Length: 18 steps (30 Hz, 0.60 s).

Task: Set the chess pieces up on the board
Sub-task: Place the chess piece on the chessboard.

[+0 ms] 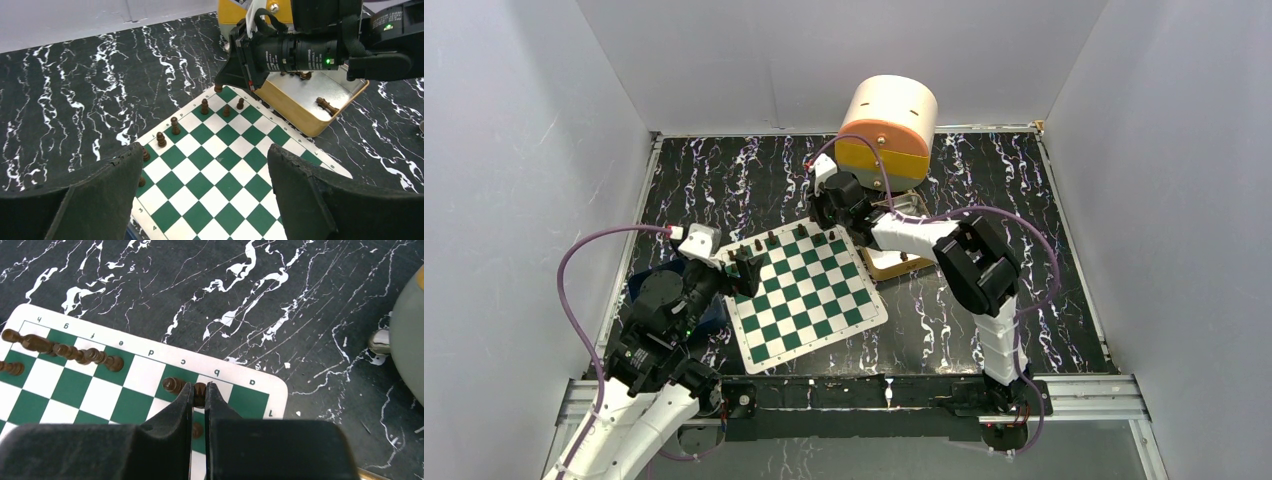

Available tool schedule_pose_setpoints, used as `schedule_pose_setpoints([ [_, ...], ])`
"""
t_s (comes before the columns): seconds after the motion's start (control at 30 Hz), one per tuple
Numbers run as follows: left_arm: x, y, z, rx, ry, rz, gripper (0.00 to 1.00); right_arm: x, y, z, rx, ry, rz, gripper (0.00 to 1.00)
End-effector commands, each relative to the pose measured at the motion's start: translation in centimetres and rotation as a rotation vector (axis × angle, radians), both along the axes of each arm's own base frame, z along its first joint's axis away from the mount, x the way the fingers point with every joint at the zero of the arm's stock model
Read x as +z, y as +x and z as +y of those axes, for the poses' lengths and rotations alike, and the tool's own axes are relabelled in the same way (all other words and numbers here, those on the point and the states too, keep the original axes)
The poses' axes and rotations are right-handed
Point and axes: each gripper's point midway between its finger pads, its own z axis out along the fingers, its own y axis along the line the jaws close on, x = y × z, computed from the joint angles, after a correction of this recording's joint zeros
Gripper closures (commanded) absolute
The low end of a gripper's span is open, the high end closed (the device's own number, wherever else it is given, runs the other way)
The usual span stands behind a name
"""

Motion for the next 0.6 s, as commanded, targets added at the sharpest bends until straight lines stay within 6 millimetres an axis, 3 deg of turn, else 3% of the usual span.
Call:
schedule_pose_setpoints([
  [0.0,1.2,0.2,1.9,0.094,0.007,-0.037,0.09,2.8,2.3,1.9,-0.026,0.050,-0.109,0.87],
  [0.2,1.3,0.1,1.9,0.092,0.011,-0.033,0.09,0.6,2.6,2.1,-0.049,0.011,-0.091,0.87],
  [0.57,1.4,0.0,1.9,0.085,0.011,-0.039,0.09,-1.6,2.0,2.0,-0.050,-0.029,-0.058,0.85],
])
